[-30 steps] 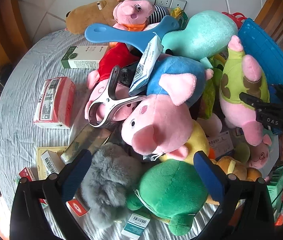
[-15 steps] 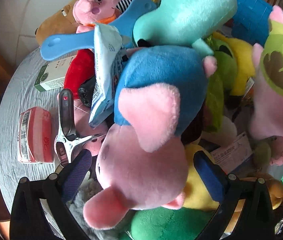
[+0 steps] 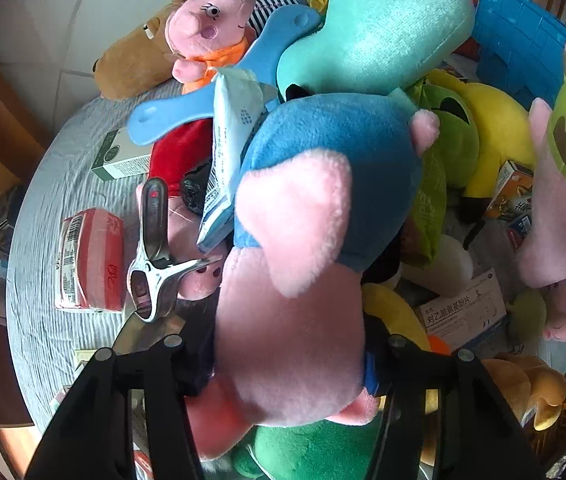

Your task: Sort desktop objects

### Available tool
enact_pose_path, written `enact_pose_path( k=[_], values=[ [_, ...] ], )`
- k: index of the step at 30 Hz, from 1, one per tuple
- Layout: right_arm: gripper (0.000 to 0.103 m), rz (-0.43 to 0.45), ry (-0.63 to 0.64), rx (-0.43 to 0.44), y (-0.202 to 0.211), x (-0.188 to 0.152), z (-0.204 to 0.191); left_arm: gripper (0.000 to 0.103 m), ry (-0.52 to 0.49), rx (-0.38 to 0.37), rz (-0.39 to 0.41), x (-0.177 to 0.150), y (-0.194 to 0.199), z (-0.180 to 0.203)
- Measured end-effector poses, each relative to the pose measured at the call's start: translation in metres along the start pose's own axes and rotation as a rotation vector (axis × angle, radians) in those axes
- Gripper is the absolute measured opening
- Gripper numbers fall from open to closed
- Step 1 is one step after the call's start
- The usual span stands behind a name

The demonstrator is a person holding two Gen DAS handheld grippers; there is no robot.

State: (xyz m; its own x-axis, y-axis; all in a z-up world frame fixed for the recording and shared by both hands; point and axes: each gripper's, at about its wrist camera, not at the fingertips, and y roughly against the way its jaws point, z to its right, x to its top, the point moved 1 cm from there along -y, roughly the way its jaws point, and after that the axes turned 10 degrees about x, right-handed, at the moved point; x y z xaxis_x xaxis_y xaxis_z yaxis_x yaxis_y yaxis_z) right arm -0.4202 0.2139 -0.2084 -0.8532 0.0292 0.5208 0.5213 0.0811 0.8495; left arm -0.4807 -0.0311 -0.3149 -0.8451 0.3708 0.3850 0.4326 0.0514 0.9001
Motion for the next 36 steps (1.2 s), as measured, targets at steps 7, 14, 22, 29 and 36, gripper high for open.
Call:
enact_pose_path(
  k=[7,14,22,29,36],
  values=[
    [0.070,0.033,0.005,0.017,0.024,-0.006,0.007,0.054,0.026,-0.002,0.042,-0.006,0.037,0.004],
    [0.070,0.074,0.025,0.031,0.057,-0.010,0.010,0.054,0.045,0.001,0.092,-0.007,0.081,0.015],
    [0.070,0.127,0.036,0.042,0.093,-0.012,0.026,0.054,0.071,0.010,0.139,0.003,0.122,0.032],
    [0.070,0.189,0.036,0.062,0.128,-0.008,0.051,0.054,0.077,0.014,0.195,0.021,0.156,0.063],
    [0.070,0.253,0.047,0.060,0.162,0.001,0.086,0.054,0.079,0.006,0.267,0.049,0.194,0.103]
  ],
)
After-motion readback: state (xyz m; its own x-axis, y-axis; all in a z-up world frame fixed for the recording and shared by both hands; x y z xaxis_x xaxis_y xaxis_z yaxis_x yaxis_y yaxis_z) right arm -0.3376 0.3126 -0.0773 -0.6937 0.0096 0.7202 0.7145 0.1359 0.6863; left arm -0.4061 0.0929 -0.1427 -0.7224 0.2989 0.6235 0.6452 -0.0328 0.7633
